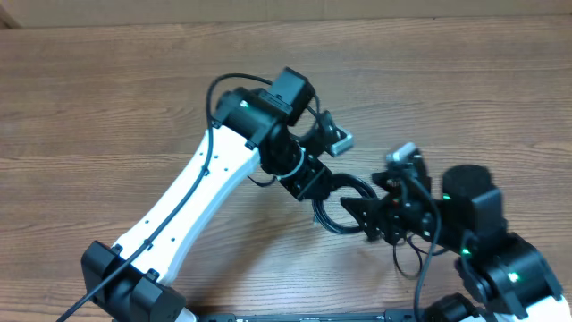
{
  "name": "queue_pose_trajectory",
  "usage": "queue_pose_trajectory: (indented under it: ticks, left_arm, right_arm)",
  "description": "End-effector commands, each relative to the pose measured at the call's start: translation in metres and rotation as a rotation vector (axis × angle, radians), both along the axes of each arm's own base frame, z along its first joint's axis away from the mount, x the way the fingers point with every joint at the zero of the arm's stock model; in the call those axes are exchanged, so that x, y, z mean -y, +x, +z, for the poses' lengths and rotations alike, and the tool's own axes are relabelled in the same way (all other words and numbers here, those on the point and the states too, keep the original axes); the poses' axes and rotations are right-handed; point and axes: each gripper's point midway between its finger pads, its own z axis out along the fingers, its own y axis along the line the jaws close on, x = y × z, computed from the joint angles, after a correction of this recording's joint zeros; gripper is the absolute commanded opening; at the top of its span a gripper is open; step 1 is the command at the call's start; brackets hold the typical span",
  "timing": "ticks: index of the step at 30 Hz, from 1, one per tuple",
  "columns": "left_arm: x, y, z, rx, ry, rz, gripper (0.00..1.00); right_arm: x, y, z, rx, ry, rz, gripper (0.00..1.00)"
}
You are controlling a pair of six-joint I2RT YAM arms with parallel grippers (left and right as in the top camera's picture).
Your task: Untangle cables
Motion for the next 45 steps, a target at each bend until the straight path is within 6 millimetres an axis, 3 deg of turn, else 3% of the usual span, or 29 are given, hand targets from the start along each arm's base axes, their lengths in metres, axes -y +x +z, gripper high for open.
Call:
queue_pose_trajectory:
  ticks: [1,3,5,9,13,16,22,27,35,45]
  left_arm:
    - [0.011,-0.014,0.011,-0.007,-0.047,-0.055,0.04]
    - [0.007,-0.015,0.008,-0.008,-0.02,-0.053,0.04]
    - [-0.001,-0.015,0.003,-0.008,0.029,-0.043,0.04]
    - [-0.024,-0.006,-0.009,0.022,0.149,-0.008,0.04]
    - [-0.032,0.013,-0.009,0.04,0.151,0.074,0.04]
    - [-0.031,0.037,-0.006,0.062,0.117,0.184,0.04]
    - [-0.025,0.082,0.005,0.129,0.035,0.357,0.04]
    - [-0.025,0.091,0.006,0.161,0.038,0.381,0.04]
    - [-0.066,0.09,-0.014,0.129,0.273,0.576,0.04]
    - [-0.102,0.101,-0.018,0.135,0.415,0.816,0.04]
  right_arm:
    - [-0.007,0.008,-0.006,0.025,-0.086,-0.006,0.48]
    - [-0.008,0.008,-0.014,0.004,-0.119,-0.01,0.27]
    - [-0.008,0.006,-0.019,-0.02,-0.127,-0.013,0.13]
    - [-0.004,0.0,-0.023,-0.092,-0.1,-0.055,0.04]
    - [-0.018,-0.024,-0.022,-0.179,-0.029,0.047,0.04]
    - [-0.041,-0.056,-0.009,-0.262,0.098,0.243,0.04]
    - [-0.056,-0.089,0.01,-0.36,0.234,0.418,0.04]
    - [-0.059,-0.084,0.015,-0.404,0.272,0.371,0.04]
    - [-0.069,-0.065,0.047,-0.309,0.379,0.359,0.04]
    - [-0.062,-0.045,0.035,-0.419,0.389,0.146,0.04]
